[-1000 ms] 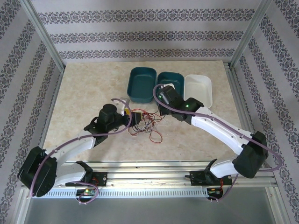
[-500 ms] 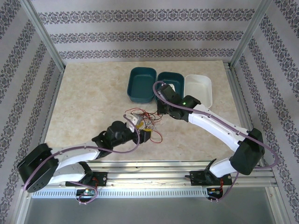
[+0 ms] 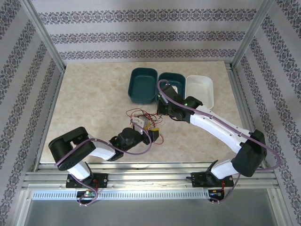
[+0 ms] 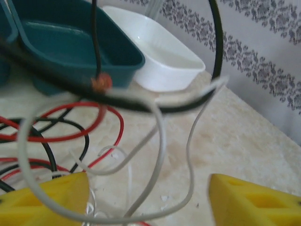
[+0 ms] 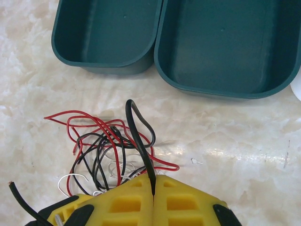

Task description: Untangle the cables

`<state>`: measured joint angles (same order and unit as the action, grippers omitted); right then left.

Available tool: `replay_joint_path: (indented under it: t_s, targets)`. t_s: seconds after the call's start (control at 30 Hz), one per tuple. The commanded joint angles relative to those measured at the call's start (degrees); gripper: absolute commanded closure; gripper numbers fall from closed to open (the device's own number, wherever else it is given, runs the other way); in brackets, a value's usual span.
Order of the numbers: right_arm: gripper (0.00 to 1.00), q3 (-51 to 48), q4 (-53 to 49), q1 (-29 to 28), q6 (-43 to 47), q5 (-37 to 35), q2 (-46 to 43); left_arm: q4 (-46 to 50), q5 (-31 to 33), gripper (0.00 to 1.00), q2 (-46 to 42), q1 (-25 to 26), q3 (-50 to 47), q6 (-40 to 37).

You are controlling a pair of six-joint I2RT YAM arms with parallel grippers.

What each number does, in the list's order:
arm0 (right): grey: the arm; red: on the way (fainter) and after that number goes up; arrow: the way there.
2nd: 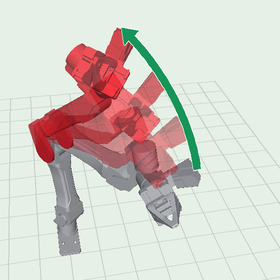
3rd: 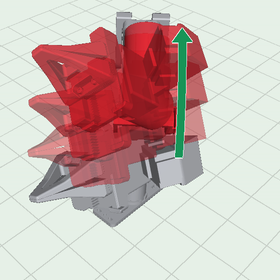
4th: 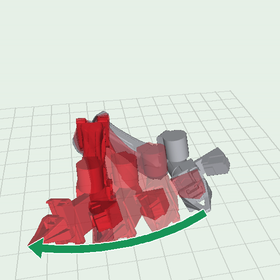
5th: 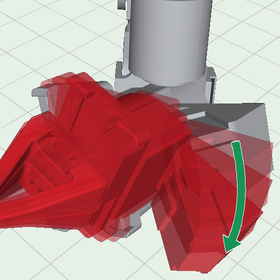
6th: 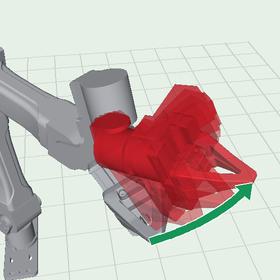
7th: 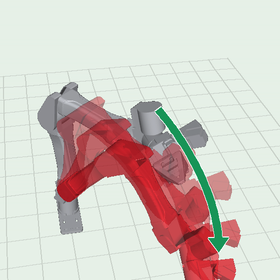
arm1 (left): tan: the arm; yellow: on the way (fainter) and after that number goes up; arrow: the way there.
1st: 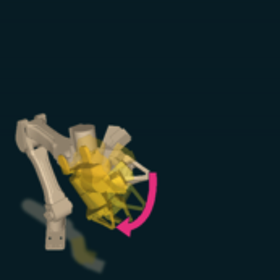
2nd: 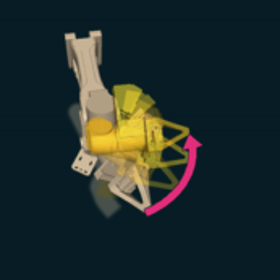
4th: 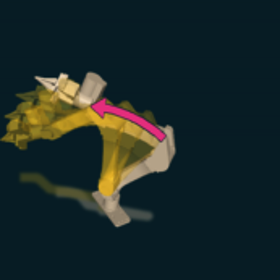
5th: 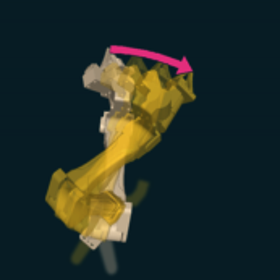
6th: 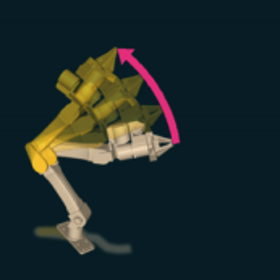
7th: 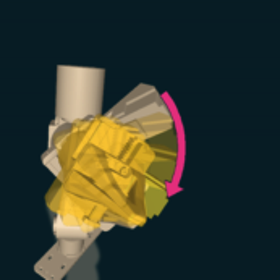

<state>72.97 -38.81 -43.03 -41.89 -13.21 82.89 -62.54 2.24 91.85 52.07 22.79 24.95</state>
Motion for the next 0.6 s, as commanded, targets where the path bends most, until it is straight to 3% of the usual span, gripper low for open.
replay_joint_path:
  t_s: [0.0, 0.07, 0.2, 0.27, 0.57]
  targets:
    - [1.00, -1.2, 0.8, -0.6, -1.4, -0.1, -1.9, 0.7, 4.1, 0.52, -2.5, 0.7, 1.8, -1.1]
    - [1.00, -1.3, 0.6, -0.5, -1.2, -0.6, -2.2, 1.2, 5.6, 0.73, -3.3, 0.4, 0.9, -0.5]
    - [1.00, -1.2, 0.3, -0.4, 0.1, -1.6, -3.2, 5.7, 7.2, 0.93, -6.1, -0.2, -0.4, -0.2]
    - [1.00, -1.0, -0.3, -0.3, 0.5, -2.4, -3.7, 7.8, 7.9, 0.96, -8.1, -0.6, -1.3, -0.4]
    - [1.00, -0.6, -4.4, 1.0, 5.3, -6.6, -7.4, 25.2, 11.8, 0.97, -17.2, -3.5, -2.4, -1.2]
